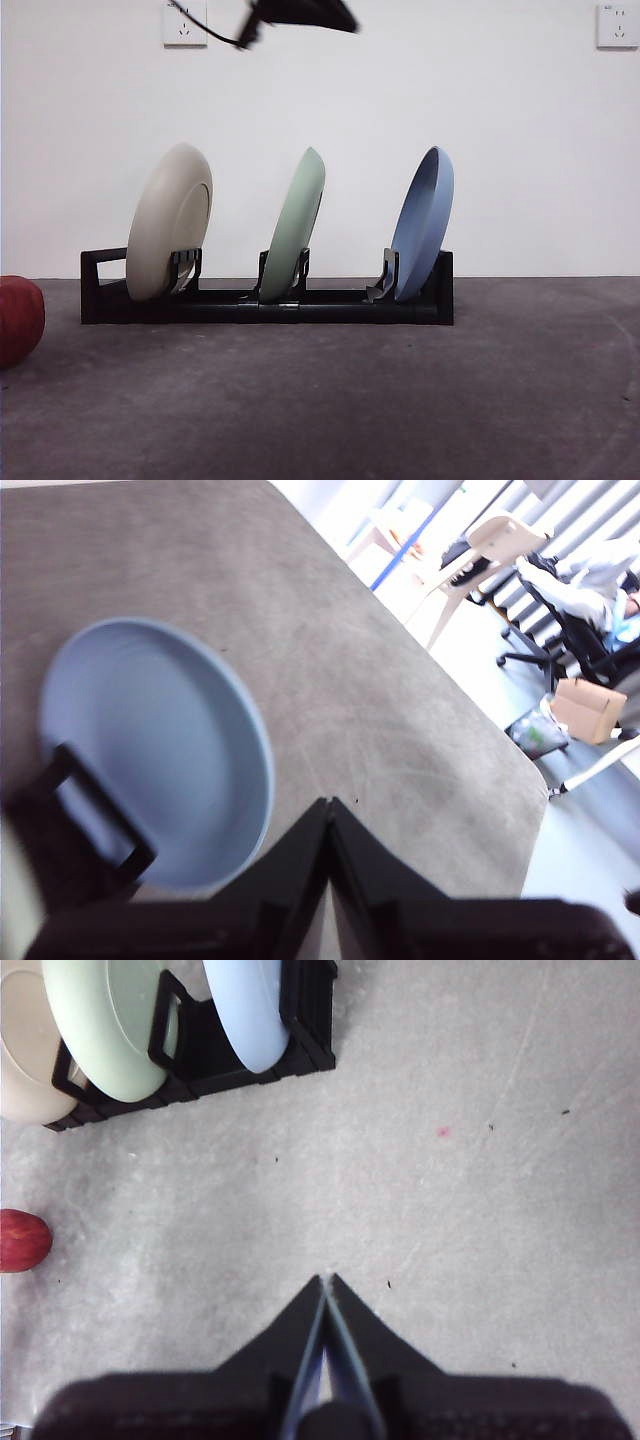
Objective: Take the blue plate from the plate rack,put the plate on the table,take the apple from the table,put the apple in the plate
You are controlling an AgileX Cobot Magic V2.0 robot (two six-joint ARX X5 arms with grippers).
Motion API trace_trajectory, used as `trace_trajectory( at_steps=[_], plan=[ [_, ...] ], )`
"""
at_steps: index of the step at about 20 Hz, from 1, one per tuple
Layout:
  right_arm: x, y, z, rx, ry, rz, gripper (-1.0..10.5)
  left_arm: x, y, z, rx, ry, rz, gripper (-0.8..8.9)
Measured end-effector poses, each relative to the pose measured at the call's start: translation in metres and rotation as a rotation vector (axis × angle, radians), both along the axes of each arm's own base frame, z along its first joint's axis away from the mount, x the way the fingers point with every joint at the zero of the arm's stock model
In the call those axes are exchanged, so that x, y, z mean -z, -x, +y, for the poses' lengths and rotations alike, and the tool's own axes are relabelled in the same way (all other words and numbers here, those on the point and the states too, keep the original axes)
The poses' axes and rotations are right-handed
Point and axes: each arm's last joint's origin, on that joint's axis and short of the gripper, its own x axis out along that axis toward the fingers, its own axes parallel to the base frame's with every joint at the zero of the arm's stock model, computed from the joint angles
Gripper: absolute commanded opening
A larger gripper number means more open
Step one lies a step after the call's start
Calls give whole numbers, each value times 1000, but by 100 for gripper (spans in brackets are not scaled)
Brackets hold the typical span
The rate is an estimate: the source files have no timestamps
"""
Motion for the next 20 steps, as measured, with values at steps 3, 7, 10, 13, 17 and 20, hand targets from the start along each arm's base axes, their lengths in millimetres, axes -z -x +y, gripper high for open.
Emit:
trace_trajectory(
  at_steps=[3,7,10,13,17,20],
  plan=[
    [0,0,0,0,0,3,0,15,-10,-34,13,-31,-2,6],
    [1,1,0,0,-1,13,0,35,-15,-62,-65,-102,-43,261],
    [3,4,0,0,-2,53,0,48,-18,-75,-81,-123,-53,262],
    [5,6,0,2,0,77,0,53,-19,-82,-121,-134,-79,287],
    [6,7,0,2,-1,98,0,57,-25,-88,-128,-114,-106,287],
    [6,7,0,2,-1,101,0,77,-31,-94,-126,-137,-67,287]
  ],
)
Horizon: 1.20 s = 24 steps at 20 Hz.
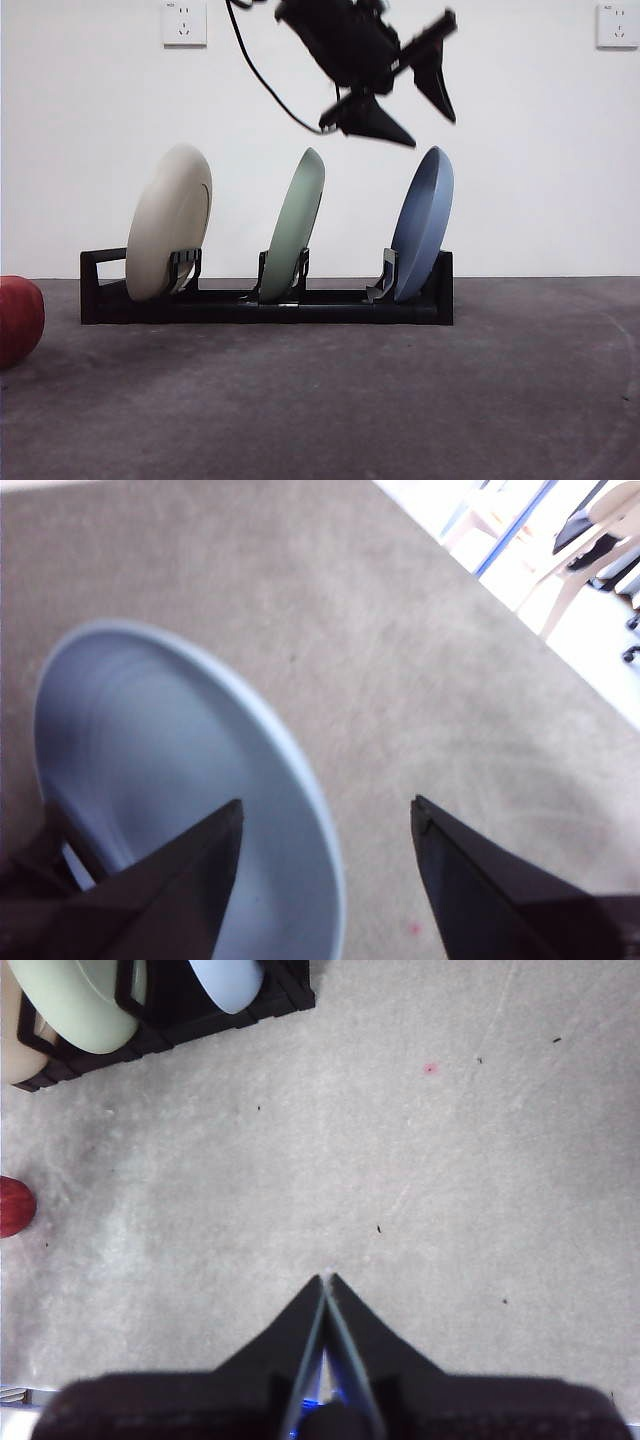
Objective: Take the blue plate from the plate rack,put the plate on the table,take the apple from the table,put the apple in the plate
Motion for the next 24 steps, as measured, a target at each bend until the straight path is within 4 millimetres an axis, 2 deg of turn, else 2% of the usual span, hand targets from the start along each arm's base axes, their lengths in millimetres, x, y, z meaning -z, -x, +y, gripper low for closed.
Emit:
trace_trajectory(
  at_steps=[2,5,7,9,11,20,24],
  plan=[
    [0,0,0,0,0,1,0,13,-2,-5,0,-15,32,283],
    [0,0,0,0,0,1,0,21,1,-11,12,-38,65,262],
    [0,0,0,0,0,1,0,28,5,-17,27,-58,88,176],
    [0,0,0,0,0,1,0,44,7,-23,39,-100,136,98],
    [0,0,0,0,0,2,0,51,7,-25,28,-122,145,54],
    [0,0,0,0,0,1,0,50,6,-26,21,-119,131,53],
    [0,0,0,0,0,1,0,48,7,-25,12,-128,124,-8]
  ],
)
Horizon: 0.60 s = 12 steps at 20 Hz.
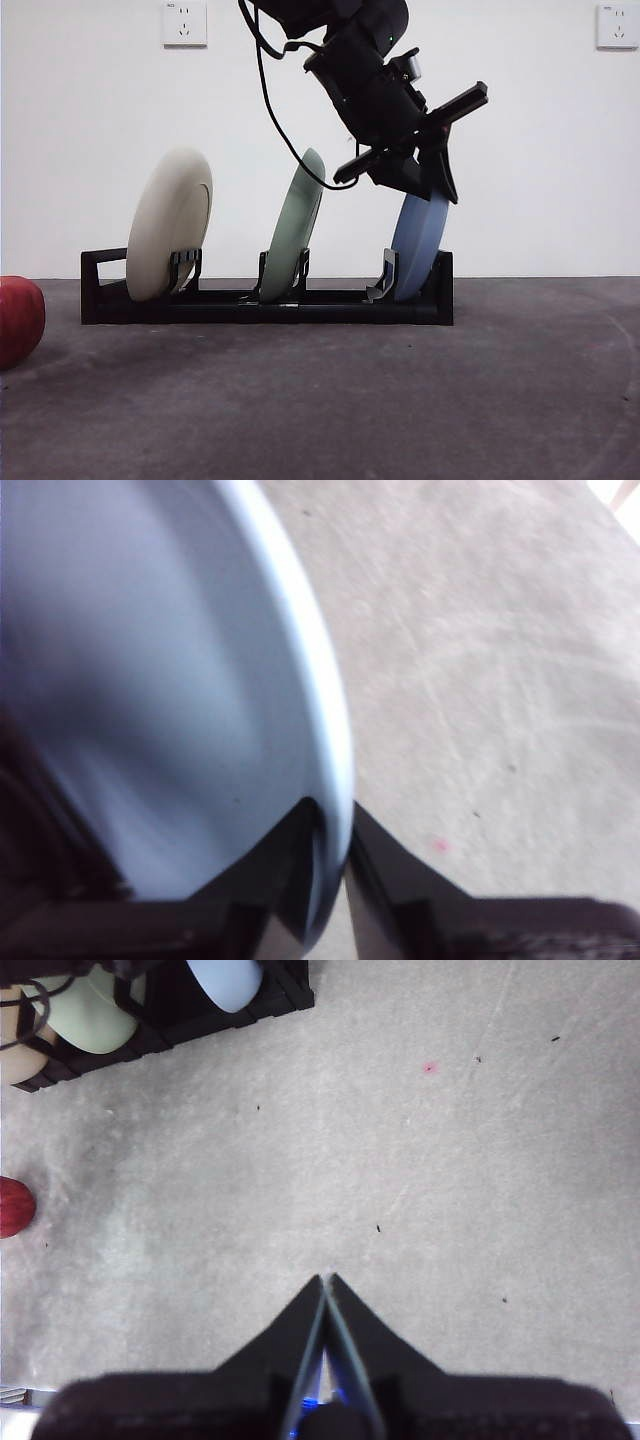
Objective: Take the blue plate from the plate rack,put the plate on the table,take the apple from the table,put the apple in the plate
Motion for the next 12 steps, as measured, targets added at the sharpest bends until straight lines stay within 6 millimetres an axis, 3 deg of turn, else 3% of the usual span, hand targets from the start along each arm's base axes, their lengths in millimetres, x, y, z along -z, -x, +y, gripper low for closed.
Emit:
trace_trajectory(
  at_steps=[8,12],
  plan=[
    [0,0,0,0,0,0,0,-7,2,3,-5,3,-8,-8],
    [0,0,0,0,0,0,0,-28,9,9,-16,14,-38,-8]
  ],
)
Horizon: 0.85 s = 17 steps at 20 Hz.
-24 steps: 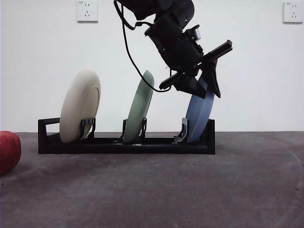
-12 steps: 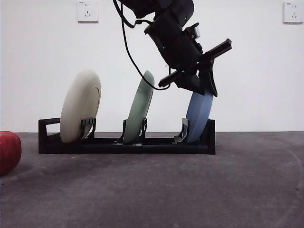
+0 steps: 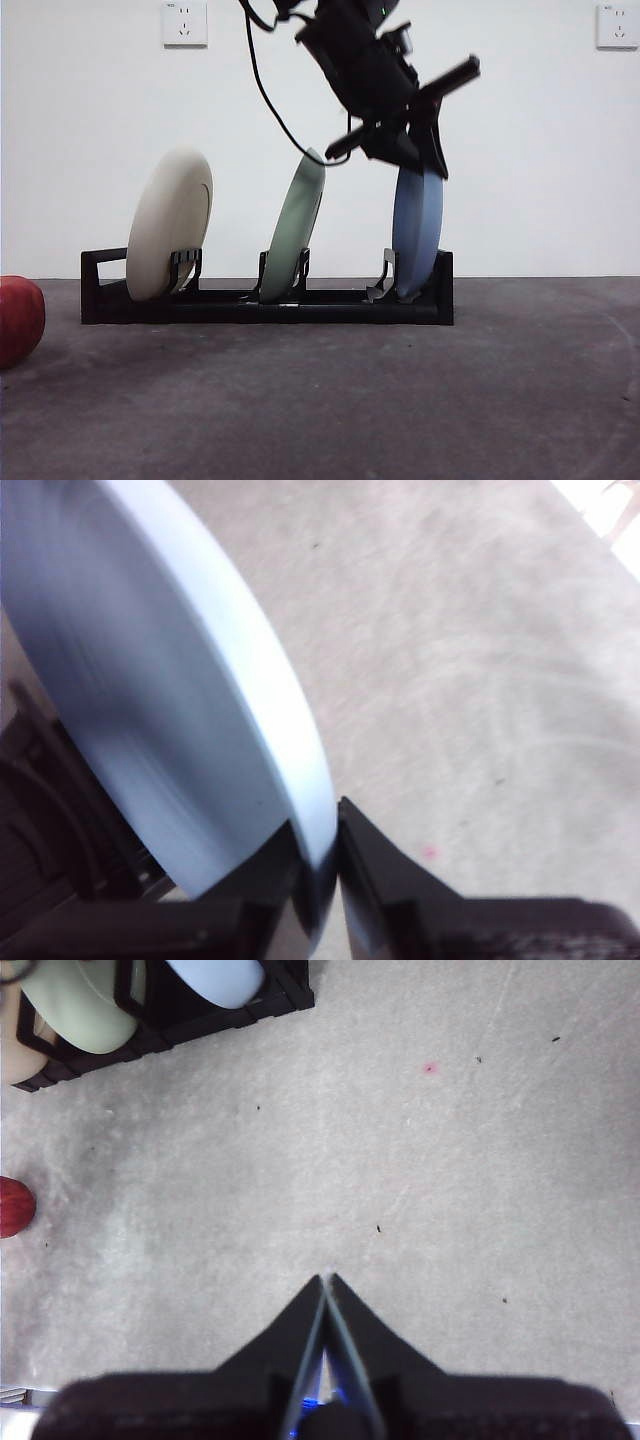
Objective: Take the blue plate from the plate rack,put the plate on the table,take the apple from the table,put the apple in the plate
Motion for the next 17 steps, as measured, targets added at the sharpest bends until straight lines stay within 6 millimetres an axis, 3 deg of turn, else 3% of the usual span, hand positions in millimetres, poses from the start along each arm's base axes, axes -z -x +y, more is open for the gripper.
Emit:
trace_trajectory(
  at_steps=[5,10,13,17],
  plan=[
    [0,0,0,0,0,-1,0,-55,22,14,23,65,-108,-8],
    [0,0,0,0,0,-1,0,-112,64,30,81,99,-197,-8],
    [0,0,0,0,0,-1,0,-130,96,39,132,14,-218,-8],
    [0,0,0,0,0,-1,0,-137,127,45,169,-149,-242,-8]
  ],
)
